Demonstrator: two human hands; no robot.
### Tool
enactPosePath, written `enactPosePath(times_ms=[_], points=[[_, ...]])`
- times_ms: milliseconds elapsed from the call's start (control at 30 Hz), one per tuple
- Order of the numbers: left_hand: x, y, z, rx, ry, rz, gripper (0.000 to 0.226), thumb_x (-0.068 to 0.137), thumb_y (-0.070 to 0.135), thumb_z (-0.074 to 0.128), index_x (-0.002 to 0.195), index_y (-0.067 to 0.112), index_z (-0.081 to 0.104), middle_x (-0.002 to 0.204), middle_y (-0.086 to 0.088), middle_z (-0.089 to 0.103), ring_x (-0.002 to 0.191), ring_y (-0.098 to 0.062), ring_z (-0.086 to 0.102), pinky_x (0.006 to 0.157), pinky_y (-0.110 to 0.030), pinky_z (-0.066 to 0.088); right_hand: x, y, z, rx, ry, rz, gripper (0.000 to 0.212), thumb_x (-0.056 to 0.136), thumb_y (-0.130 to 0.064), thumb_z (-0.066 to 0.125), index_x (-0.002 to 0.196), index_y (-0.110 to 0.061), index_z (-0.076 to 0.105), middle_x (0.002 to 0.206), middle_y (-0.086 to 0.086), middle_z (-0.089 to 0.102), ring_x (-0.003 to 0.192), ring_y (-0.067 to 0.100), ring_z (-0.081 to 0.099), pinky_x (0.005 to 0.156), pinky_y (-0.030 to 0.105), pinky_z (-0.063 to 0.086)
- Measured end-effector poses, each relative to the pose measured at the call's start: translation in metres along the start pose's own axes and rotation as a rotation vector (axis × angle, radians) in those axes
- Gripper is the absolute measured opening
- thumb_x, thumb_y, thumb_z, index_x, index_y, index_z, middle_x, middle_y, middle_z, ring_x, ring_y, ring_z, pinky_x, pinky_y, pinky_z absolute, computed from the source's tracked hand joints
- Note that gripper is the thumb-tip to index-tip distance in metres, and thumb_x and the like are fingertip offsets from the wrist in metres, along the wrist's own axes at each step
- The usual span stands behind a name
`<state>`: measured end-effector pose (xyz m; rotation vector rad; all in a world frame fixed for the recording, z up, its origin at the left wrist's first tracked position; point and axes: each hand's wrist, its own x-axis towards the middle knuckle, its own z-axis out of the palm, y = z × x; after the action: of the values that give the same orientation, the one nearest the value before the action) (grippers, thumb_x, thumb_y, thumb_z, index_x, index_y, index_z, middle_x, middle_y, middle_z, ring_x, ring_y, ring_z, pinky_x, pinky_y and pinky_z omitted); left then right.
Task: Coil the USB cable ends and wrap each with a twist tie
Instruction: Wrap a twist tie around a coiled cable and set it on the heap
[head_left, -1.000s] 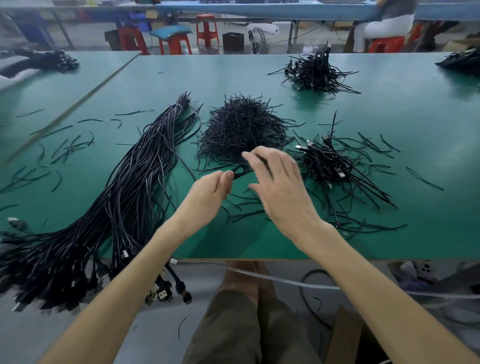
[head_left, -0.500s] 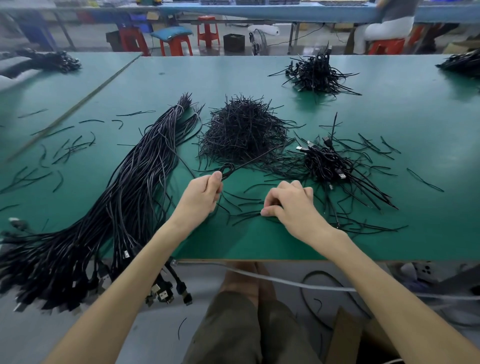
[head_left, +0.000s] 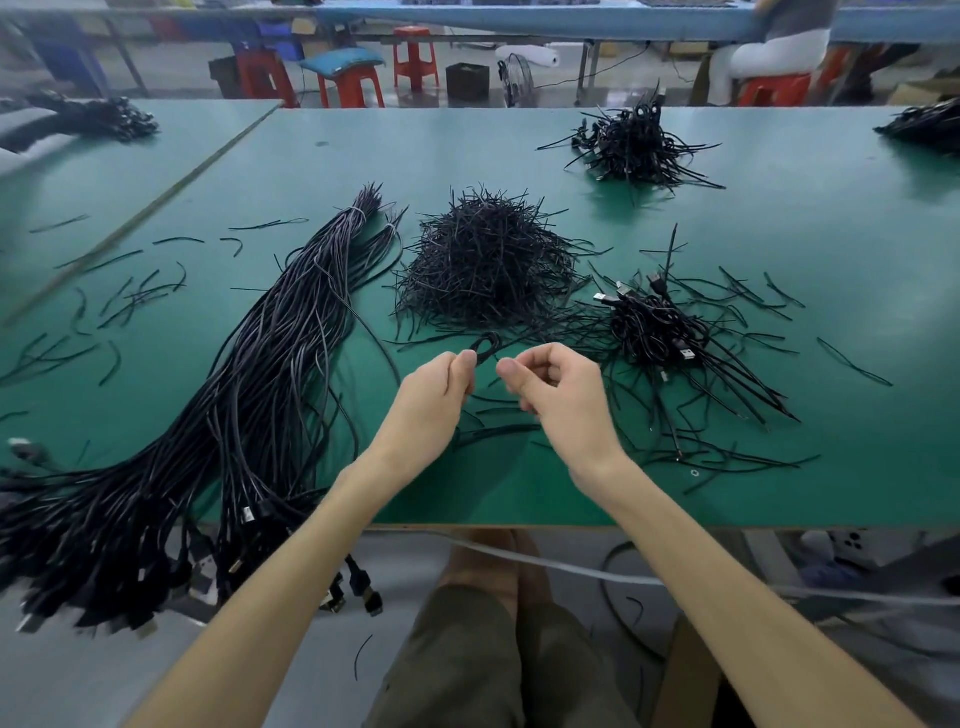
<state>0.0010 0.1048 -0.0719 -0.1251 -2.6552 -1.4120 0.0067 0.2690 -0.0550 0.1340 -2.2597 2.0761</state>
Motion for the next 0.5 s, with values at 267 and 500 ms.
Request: enactPosePath(times_ms=[267,500], points=[[-0.013,0.004,0.007,-0.283,-0.049,0.097,0.044,0.112,0.036,0.029,0.078,0.014,0.049,0.061,0.017,0.044,0.053,-0.003,0.035,0.052,-0.015,0.031,0.001,-0.003,0.023,0.342,0.016,0.229,0.043,0.084,-0.025,0.082,0.087,-0.014,0.041,0.064,0.002,0.049,0.048,0.01,0.04,0.044,0.02,0.035],[-0.012,0.006,0.004,-0.413,-0.078,0.028,0.049,0.11,0.04,0.032,0.071,0.018,0.051,0.052,0.015,0.039,0.046,-0.004,0.029,0.045,-0.018,0.027,-0.001,-0.006,0.023,0.392,-0.055,0.276,0.041,0.083,-0.026,0.083,0.094,-0.01,0.047,0.069,0.007,0.056,0.051,0.01,0.043,0.046,0.021,0.039]])
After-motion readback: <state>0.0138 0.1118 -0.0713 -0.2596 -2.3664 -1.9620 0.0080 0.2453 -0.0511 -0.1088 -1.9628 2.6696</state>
